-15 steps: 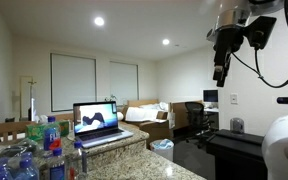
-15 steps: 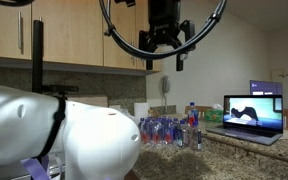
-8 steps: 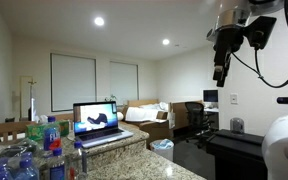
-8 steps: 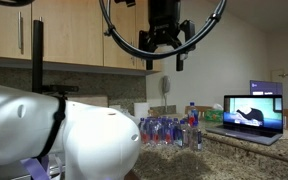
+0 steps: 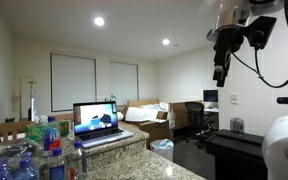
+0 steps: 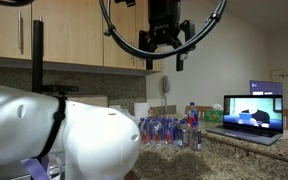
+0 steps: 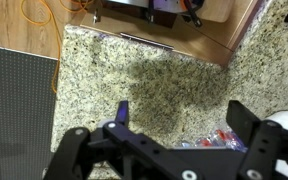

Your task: Move one water bottle on the left to the right.

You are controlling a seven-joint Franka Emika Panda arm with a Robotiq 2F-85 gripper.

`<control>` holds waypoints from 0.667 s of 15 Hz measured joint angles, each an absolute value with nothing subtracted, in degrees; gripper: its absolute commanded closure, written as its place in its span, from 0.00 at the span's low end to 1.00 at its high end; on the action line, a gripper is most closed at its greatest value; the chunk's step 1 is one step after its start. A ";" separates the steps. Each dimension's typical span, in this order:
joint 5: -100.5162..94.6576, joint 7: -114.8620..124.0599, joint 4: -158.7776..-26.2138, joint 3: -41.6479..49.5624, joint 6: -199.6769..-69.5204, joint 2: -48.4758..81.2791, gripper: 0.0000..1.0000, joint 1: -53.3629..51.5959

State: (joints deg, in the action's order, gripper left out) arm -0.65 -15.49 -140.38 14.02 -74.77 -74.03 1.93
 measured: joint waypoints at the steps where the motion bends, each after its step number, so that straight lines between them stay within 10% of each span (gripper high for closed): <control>1: -0.65 -15.52 -140.38 14.05 -74.77 -74.07 0.00 1.81; 10: -5.55 -21.94 -140.18 15.09 -74.66 -74.13 0.00 -4.09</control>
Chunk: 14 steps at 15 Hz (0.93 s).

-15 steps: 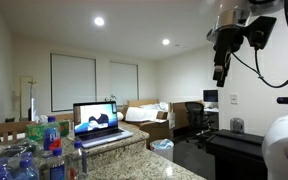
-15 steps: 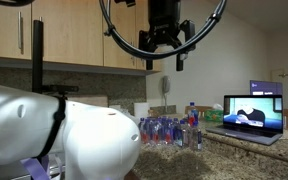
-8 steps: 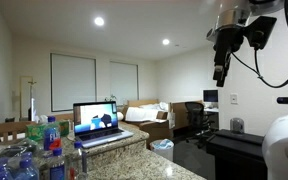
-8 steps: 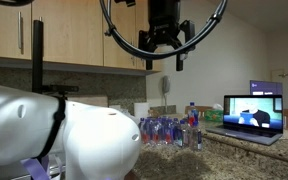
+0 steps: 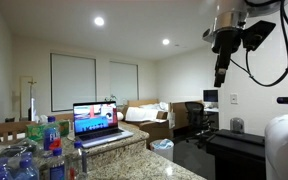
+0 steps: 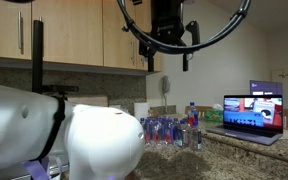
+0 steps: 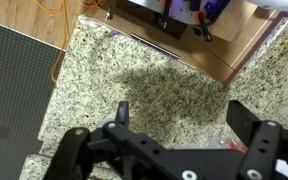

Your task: Move one water bottle on the left to the right.

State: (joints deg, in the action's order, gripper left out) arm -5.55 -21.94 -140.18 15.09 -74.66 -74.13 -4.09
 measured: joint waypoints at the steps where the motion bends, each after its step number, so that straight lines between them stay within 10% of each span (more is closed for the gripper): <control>1: -6.32 -22.80 -140.16 15.20 -74.62 -74.13 0.00 -4.75; 14: -8.23 -24.78 -139.79 15.86 -74.01 -74.13 0.00 -7.59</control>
